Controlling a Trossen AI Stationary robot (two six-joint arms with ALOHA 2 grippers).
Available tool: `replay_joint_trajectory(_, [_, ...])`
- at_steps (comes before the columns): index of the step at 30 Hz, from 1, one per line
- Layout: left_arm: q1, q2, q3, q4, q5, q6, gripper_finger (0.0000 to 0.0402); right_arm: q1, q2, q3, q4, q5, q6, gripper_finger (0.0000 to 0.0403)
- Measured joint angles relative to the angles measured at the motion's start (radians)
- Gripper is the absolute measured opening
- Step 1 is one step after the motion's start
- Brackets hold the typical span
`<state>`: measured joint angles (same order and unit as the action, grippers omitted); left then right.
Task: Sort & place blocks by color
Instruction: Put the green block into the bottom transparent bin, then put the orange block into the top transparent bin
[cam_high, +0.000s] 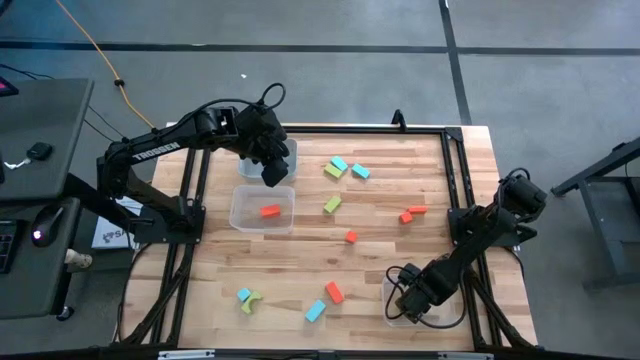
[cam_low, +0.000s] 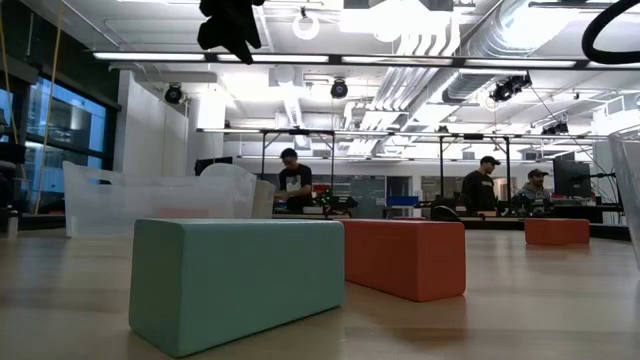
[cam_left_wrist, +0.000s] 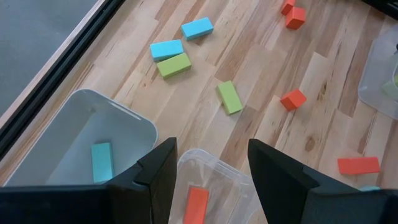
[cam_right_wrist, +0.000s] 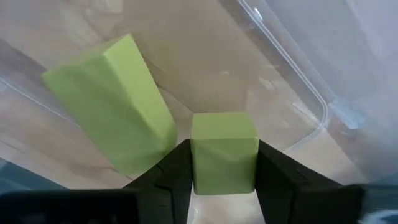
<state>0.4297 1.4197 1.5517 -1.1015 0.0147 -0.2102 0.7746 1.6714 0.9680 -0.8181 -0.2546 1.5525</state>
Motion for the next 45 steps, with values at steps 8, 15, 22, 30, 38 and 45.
replay_joint_trajectory(8, [0.000, 0.000, 0.000, 0.000, 0.000, 0.000, 0.0175, 0.000, -0.001, 0.000, 0.000, 0.000, -0.006, 0.0200])
replay_joint_trajectory(15, [0.000, 0.000, 0.000, 0.000, 0.000, 0.000, 0.0175, -0.002, -0.033, 0.000, -0.001, -0.034, 0.043, 0.0203])
replay_joint_trajectory(22, [0.000, 0.000, 0.000, 0.000, 0.000, -0.001, 0.0175, -0.002, -0.129, 0.000, 0.000, 0.018, 0.139, 0.0204])
replay_joint_trajectory(30, [-0.004, -0.001, 0.000, -0.014, 0.000, -0.023, 0.0175, -0.025, -0.259, 0.000, -0.004, 0.245, 0.176, 0.0204])
replay_joint_trajectory(38, [-0.012, -0.001, 0.000, 0.002, 0.000, 0.066, 0.0175, -0.118, -0.349, 0.000, -0.004, 0.419, 0.176, 0.0204])
replay_joint_trajectory(45, [-0.020, -0.001, 0.000, 0.017, 0.000, 0.172, 0.0175, -0.207, -0.412, 0.000, 0.002, 0.502, 0.146, 0.0204])
